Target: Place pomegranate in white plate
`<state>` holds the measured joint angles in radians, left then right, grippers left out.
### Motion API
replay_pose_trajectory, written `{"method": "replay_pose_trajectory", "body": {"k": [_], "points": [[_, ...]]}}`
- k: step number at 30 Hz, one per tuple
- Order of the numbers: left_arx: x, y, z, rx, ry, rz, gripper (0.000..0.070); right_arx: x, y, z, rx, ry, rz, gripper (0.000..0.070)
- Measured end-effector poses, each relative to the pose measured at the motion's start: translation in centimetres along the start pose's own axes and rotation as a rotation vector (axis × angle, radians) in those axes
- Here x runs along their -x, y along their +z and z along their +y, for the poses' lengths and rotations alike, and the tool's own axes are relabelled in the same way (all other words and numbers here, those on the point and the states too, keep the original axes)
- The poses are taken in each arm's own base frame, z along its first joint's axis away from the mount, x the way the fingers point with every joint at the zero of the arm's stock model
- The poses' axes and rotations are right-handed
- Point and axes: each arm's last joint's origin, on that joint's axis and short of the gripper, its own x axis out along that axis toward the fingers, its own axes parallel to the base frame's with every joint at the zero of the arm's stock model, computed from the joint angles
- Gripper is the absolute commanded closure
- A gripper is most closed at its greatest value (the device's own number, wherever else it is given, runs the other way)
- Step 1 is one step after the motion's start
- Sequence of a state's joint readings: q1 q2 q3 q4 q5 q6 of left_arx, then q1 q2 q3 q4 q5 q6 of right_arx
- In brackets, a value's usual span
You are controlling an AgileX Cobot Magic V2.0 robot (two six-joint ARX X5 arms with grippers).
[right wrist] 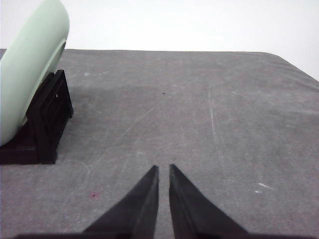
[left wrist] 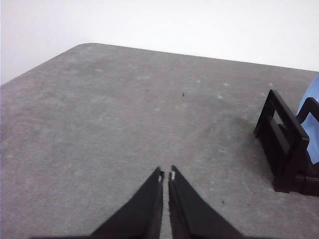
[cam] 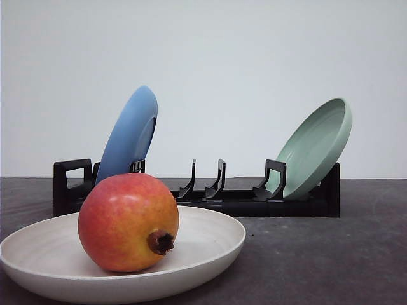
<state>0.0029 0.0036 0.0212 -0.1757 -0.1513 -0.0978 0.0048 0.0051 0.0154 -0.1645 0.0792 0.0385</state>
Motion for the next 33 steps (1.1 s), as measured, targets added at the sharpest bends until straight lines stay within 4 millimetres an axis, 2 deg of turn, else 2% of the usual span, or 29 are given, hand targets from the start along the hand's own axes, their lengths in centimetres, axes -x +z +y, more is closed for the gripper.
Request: {"method": "replay_pose_trajectory", "body": {"k": [7, 16, 33], "points": [[0.0, 0.0, -0.02, -0.006, -0.005, 0.001, 0.07, 0.0, 0.0, 0.0, -0.003, 0.0, 0.0, 0.0665], [0.04, -0.12, -0.46, -0.047, -0.161, 0.02, 0.07, 0.0, 0.0, 0.0, -0.003, 0.0, 0.0, 0.0665], [0.08, -0.14, -0.69, -0.109, -0.195, 0.016, 0.07, 0.0, 0.0, 0.0, -0.003, 0.0, 0.0, 0.0665]]}}
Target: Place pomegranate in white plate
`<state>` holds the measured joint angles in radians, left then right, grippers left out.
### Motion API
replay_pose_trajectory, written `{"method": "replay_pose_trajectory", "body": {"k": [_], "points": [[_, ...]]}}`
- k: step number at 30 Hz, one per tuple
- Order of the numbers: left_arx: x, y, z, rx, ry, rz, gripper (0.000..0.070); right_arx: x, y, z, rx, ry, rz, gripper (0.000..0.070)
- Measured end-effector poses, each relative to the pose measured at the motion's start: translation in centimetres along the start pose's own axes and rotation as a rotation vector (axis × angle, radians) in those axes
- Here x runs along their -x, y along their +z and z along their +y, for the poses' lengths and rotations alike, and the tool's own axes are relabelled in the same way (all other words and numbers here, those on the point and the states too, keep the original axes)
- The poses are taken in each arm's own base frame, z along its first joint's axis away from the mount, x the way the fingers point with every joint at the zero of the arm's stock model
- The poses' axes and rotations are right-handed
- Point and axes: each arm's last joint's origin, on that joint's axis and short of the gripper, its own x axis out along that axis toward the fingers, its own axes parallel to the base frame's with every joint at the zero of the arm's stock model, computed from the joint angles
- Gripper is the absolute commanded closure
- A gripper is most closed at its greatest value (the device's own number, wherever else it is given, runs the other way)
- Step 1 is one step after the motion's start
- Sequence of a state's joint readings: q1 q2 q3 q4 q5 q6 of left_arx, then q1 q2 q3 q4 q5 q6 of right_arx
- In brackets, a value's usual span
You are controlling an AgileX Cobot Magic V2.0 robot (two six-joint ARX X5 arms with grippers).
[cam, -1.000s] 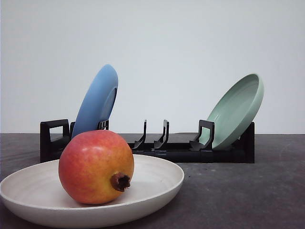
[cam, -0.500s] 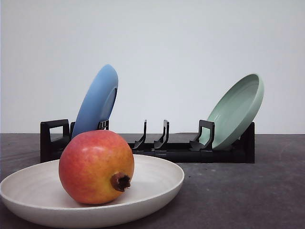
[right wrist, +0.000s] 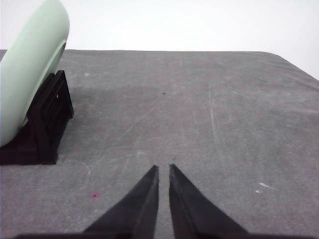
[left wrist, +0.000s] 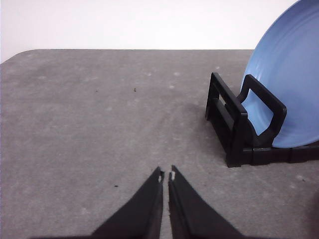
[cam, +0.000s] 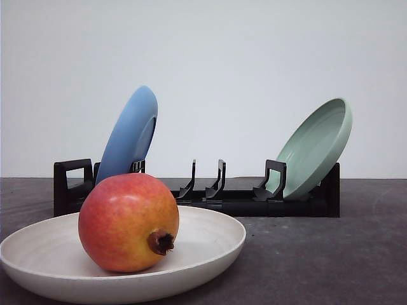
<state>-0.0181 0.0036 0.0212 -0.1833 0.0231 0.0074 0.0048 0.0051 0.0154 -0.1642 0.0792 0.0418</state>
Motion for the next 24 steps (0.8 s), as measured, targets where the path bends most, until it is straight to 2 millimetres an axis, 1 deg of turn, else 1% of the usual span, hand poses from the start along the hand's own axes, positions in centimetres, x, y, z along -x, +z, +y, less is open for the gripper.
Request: {"method": "replay_pose_trajectory", "body": {"k": [24], "points": [[0.0, 0.0, 0.0, -0.019, 0.0, 0.0, 0.07, 0.0, 0.0, 0.0, 0.0, 0.0, 0.0, 0.0665]]}}
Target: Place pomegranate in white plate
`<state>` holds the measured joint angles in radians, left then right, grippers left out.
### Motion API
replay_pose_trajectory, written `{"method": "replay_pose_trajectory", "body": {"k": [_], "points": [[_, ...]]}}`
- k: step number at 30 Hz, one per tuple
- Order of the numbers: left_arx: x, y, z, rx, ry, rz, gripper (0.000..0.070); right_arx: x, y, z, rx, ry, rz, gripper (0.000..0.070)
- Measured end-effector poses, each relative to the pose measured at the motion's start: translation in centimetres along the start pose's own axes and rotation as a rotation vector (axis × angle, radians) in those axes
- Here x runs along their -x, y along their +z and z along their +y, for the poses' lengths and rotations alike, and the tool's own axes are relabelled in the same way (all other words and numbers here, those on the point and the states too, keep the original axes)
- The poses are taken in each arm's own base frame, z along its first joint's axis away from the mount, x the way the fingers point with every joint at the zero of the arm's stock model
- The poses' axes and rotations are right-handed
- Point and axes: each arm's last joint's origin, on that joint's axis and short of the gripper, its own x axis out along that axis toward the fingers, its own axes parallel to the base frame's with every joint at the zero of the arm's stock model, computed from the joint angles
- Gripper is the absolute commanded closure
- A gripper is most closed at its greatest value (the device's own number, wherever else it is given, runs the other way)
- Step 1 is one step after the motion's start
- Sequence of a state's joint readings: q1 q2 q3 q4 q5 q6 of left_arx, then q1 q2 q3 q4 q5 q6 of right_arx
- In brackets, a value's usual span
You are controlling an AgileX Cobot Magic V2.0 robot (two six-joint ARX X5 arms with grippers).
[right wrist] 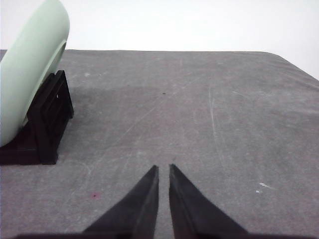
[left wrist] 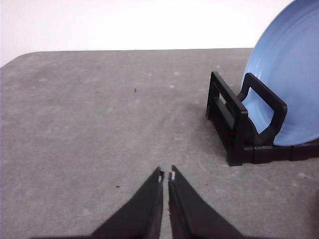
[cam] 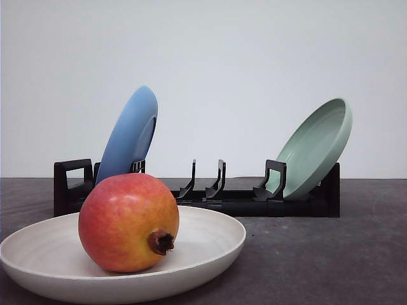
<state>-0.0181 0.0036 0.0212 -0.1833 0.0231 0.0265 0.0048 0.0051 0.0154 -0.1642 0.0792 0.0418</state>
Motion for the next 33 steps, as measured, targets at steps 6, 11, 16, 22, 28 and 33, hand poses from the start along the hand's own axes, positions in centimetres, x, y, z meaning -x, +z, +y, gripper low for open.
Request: {"method": "replay_pose_trajectory", "body": {"k": [6, 11, 16, 22, 28, 33], "points": [[0.0, 0.0, 0.0, 0.0, 0.0, 0.0, 0.07, 0.0, 0.0, 0.0, 0.0, 0.0, 0.0, 0.0665], [0.0, 0.0, 0.0, 0.0, 0.0, 0.0, 0.07, 0.0, 0.0, 0.0, 0.0, 0.0, 0.0, 0.0665], [0.0, 0.0, 0.0, 0.0, 0.0, 0.0, 0.07, 0.0, 0.0, 0.0, 0.0, 0.0, 0.0, 0.0665], [0.0, 0.0, 0.0, 0.0, 0.0, 0.0, 0.07, 0.0, 0.0, 0.0, 0.0, 0.0, 0.0, 0.0665], [0.0, 0.0, 0.0, 0.0, 0.0, 0.0, 0.07, 0.0, 0.0, 0.0, 0.0, 0.0, 0.0, 0.0665], [0.0, 0.0, 0.0, 0.0, 0.0, 0.0, 0.07, 0.0, 0.0, 0.0, 0.0, 0.0, 0.0, 0.0665]]}}
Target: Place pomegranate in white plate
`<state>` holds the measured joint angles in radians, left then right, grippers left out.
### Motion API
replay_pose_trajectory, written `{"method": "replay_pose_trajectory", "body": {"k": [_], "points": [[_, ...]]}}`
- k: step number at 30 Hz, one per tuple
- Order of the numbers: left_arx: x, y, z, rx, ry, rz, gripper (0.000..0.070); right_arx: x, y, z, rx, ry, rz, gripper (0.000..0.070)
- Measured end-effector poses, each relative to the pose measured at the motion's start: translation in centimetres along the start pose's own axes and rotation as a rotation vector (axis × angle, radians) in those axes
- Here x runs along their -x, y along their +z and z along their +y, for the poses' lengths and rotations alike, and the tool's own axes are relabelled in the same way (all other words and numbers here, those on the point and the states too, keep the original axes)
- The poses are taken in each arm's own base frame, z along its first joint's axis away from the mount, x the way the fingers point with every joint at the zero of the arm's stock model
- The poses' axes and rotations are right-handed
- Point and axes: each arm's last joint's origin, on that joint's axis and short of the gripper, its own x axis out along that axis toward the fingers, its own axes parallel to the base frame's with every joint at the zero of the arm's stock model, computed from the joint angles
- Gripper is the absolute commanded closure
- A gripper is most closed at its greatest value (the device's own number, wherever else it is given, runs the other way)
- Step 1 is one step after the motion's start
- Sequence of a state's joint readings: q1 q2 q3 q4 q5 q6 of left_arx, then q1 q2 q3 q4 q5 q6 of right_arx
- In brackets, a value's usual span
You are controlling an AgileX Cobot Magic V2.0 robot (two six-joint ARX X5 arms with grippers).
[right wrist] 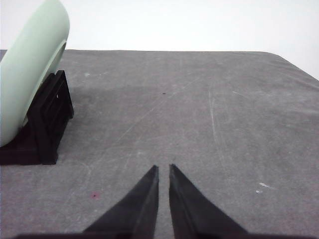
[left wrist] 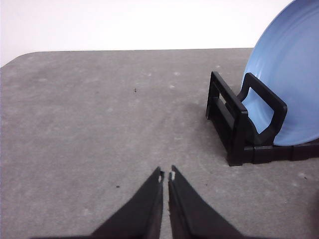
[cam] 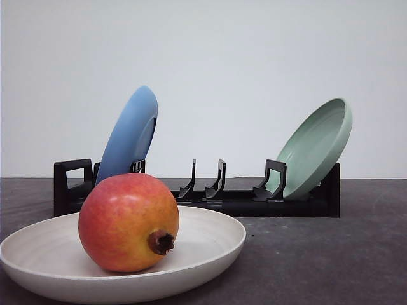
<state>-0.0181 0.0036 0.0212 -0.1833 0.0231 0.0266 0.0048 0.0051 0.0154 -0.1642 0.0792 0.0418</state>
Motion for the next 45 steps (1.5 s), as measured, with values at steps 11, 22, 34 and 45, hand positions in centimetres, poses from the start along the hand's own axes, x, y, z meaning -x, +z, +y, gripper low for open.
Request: {"method": "replay_pose_trajectory", "body": {"k": [11, 22, 34, 45], "points": [[0.0, 0.0, 0.0, 0.0, 0.0, 0.0, 0.07, 0.0, 0.0, 0.0, 0.0, 0.0, 0.0, 0.0665], [0.0, 0.0, 0.0, 0.0, 0.0, 0.0, 0.07, 0.0, 0.0, 0.0, 0.0, 0.0, 0.0, 0.0665], [0.0, 0.0, 0.0, 0.0, 0.0, 0.0, 0.07, 0.0, 0.0, 0.0, 0.0, 0.0, 0.0, 0.0665], [0.0, 0.0, 0.0, 0.0, 0.0, 0.0, 0.07, 0.0, 0.0, 0.0, 0.0, 0.0, 0.0, 0.0665]]}}
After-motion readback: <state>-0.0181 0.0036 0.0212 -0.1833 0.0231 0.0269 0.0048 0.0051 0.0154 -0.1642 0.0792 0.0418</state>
